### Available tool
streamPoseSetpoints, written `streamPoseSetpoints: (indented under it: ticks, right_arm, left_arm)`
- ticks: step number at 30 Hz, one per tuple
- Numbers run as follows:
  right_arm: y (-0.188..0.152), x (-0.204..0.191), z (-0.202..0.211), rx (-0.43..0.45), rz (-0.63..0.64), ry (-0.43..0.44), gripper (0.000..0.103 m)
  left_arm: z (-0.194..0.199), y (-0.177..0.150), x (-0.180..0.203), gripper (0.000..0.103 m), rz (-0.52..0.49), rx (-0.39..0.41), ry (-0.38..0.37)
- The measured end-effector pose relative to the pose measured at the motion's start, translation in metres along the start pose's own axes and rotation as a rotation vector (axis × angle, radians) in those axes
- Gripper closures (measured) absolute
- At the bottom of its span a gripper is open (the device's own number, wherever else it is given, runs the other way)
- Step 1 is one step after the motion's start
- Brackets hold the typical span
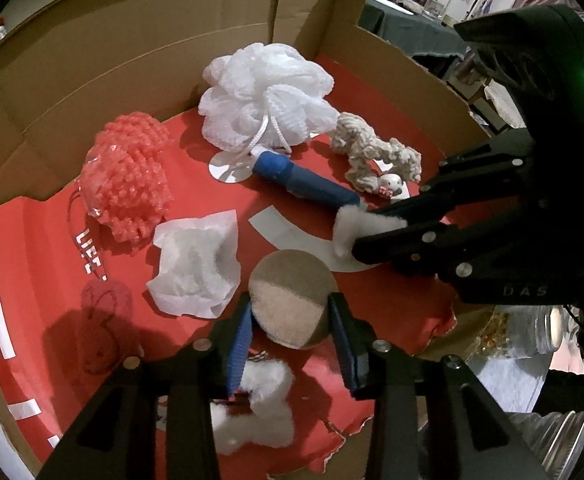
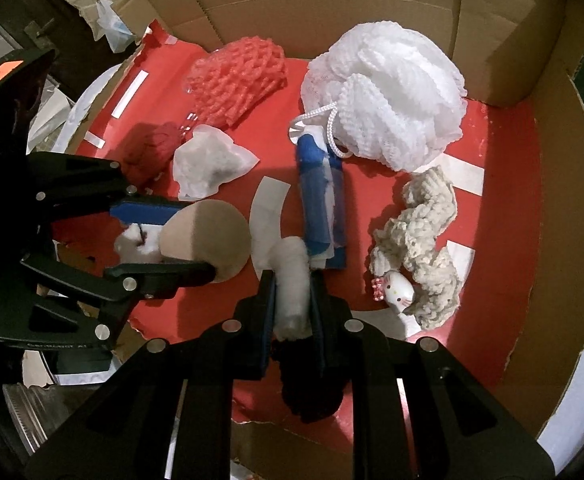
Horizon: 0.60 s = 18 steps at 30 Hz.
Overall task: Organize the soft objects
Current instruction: 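Open both grippers to drop the beige puff and white fluffy item into the box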
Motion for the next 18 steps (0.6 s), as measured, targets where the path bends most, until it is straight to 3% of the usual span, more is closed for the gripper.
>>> streamPoseSetpoints:
  ticks: [11, 15, 18]
  right_arm:
    - [-0.001, -0.004, -0.001, 0.002, 0.003, -0.019, 0.086]
    - [-0.001, -0.005, -0.001, 0.004, 0.006, -0.024, 0.076]
    - [-0.002, -0.005, 0.000, 0.010, 0.005, -0.032, 0.076]
  left_arm:
    - [0.001, 0.001, 0.013, 0.058, 0.005, 0.007, -0.004]
    - [0.005, -0.001, 0.012, 0.057, 0.012, 0.018, -0.007]
    - [0.011, -0.002, 0.012, 0.056, 0.015, 0.031, -0.011]
Point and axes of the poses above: each gripper's, at about its wrist camera, not at the fingertips, and z roughly against the way its jaws point, x to its right, y to its top, the point moved 8 cm from there along -z, roughly the way its jaws point, and after that the axes turned 9 degrees about -x, right-handed, at the moved point
